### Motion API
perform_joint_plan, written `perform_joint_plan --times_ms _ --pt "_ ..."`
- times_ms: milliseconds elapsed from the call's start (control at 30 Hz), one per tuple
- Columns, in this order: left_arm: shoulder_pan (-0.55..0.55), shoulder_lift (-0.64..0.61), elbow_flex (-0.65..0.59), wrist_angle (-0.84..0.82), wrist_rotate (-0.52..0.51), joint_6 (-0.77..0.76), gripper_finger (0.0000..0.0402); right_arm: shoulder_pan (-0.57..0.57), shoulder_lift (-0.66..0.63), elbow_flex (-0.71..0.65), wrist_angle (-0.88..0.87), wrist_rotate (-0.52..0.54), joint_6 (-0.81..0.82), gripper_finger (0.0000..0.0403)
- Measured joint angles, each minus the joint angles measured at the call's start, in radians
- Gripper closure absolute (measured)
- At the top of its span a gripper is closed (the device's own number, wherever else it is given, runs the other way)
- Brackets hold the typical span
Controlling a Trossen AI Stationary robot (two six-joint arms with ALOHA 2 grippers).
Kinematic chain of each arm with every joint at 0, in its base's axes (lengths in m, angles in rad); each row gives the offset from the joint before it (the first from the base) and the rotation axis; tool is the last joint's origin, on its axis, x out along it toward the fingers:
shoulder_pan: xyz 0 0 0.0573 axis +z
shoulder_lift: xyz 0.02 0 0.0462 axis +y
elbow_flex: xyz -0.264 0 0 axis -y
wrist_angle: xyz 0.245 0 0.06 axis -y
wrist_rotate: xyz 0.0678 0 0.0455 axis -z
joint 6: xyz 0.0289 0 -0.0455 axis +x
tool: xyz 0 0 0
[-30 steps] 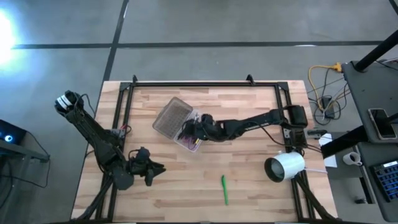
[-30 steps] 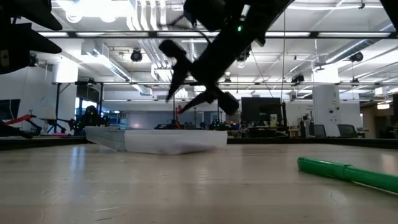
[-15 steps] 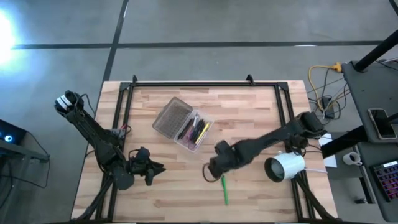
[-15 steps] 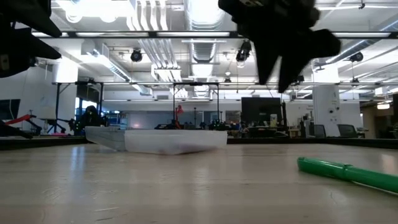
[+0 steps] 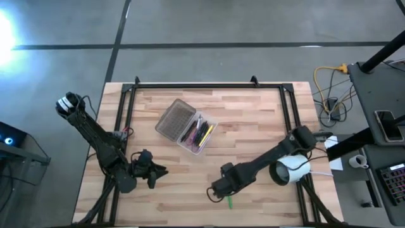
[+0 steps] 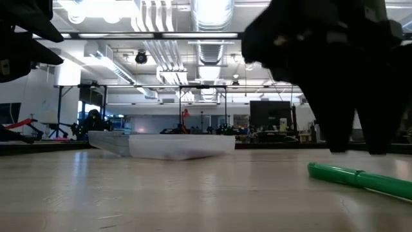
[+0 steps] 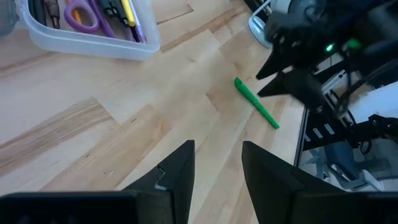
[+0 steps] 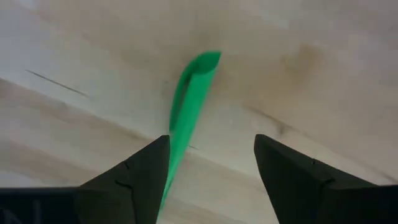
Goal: Pick & place school supplies into a supply box
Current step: Put the green pen into the black supply box
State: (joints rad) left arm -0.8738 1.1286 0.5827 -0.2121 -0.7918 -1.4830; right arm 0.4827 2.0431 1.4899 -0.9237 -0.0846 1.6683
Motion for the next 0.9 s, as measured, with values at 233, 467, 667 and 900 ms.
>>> perform_joint_plan --times_ms 233,467,667,900 --pt "0.0 0.0 0.0 0.0 0.001 0.001 0.0284 0.002 0.116 0.108 -0.004 -0.021 -0.073 0.0152" --pt "0.0 0.0 0.0 0.001 0.001 0.004 0.0284 0.001 0.172 0.133 -0.058 -0.023 -0.129 0.0196" --pt "0.0 0.0 0.0 0.001 0.001 0.004 0.0284 -0.001 0.185 0.131 -0.103 0.013 -0.201 0.0318" --pt "0.0 0.0 0.0 0.0 0.001 0.004 0.0284 -0.067 0.128 0.156 -0.127 0.323 -0.154 0.0378"
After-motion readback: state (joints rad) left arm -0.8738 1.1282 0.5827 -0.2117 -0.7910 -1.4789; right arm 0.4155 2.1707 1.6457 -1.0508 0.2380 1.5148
